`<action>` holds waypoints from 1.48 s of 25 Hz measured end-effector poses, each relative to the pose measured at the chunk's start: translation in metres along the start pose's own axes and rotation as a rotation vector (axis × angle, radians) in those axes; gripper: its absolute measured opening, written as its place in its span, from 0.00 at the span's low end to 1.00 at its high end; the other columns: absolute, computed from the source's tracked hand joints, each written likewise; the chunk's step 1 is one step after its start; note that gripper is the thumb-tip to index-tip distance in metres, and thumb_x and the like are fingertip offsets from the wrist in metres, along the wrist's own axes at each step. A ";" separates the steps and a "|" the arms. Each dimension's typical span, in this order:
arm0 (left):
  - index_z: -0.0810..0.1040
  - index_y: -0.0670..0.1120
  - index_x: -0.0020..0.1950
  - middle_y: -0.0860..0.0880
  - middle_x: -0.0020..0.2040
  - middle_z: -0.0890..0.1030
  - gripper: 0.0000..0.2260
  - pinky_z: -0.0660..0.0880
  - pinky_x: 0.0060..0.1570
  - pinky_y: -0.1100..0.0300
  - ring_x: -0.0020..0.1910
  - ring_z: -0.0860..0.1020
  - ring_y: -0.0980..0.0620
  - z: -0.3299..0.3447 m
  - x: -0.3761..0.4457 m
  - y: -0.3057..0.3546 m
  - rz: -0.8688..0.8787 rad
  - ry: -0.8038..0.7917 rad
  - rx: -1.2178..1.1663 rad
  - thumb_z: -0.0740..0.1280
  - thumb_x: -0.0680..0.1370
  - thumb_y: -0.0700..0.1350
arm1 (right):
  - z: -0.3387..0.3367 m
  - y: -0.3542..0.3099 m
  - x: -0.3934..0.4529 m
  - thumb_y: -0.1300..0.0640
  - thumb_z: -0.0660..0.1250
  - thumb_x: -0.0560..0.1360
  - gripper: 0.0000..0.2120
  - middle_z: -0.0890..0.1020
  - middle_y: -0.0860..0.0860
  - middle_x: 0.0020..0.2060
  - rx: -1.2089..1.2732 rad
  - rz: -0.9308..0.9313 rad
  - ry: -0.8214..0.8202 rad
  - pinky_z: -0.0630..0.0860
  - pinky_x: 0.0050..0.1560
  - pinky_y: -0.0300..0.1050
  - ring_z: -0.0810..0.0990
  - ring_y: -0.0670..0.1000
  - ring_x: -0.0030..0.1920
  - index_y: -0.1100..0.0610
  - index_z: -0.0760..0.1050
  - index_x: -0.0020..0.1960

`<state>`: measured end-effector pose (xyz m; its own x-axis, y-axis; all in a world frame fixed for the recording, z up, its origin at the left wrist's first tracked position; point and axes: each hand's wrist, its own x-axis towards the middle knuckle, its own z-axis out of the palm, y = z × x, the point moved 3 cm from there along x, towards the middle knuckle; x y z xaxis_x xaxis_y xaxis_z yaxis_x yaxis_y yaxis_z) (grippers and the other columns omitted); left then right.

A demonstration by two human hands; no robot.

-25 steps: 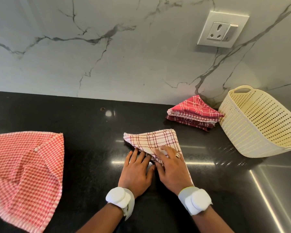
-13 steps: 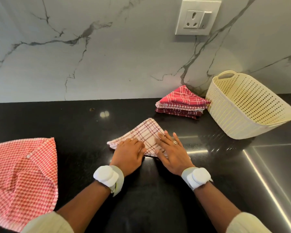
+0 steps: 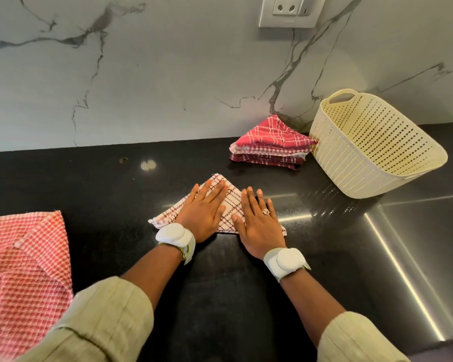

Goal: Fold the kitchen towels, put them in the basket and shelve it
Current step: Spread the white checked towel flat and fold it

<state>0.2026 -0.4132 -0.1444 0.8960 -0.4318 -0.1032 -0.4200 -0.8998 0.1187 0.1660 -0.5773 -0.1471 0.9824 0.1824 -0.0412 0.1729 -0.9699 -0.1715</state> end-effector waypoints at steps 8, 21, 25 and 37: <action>0.47 0.53 0.79 0.54 0.79 0.46 0.28 0.35 0.75 0.49 0.77 0.37 0.51 -0.003 0.000 -0.006 0.055 0.038 -0.090 0.40 0.81 0.62 | -0.011 0.031 -0.050 0.35 0.39 0.78 0.34 0.40 0.49 0.78 0.054 0.148 -0.111 0.31 0.73 0.49 0.34 0.51 0.76 0.49 0.36 0.78; 0.75 0.53 0.55 0.54 0.61 0.71 0.08 0.72 0.59 0.55 0.58 0.72 0.53 -0.030 -0.080 -0.040 -0.281 0.177 -0.363 0.62 0.79 0.54 | -0.056 0.016 0.038 0.52 0.81 0.61 0.17 0.84 0.52 0.41 0.449 0.328 -0.416 0.78 0.46 0.50 0.81 0.54 0.44 0.60 0.80 0.44; 0.74 0.55 0.61 0.53 0.56 0.75 0.11 0.75 0.55 0.54 0.54 0.76 0.52 -0.037 -0.084 -0.030 -0.277 0.011 -0.498 0.64 0.78 0.52 | -0.088 0.009 0.062 0.56 0.74 0.65 0.07 0.81 0.49 0.38 0.292 0.248 -0.178 0.76 0.44 0.47 0.80 0.54 0.44 0.52 0.76 0.38; 0.78 0.49 0.66 0.52 0.46 0.84 0.18 0.77 0.44 0.64 0.35 0.77 0.64 -0.012 -0.081 0.016 -0.302 0.012 -0.947 0.70 0.76 0.42 | -0.086 -0.075 -0.018 0.67 0.72 0.62 0.20 0.82 0.52 0.49 0.274 -0.219 0.234 0.76 0.50 0.50 0.80 0.58 0.51 0.55 0.80 0.52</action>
<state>0.1247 -0.3919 -0.1227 0.9499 -0.1876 -0.2499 0.1100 -0.5480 0.8292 0.1412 -0.5217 -0.0485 0.9196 0.3075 0.2446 0.3854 -0.8275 -0.4083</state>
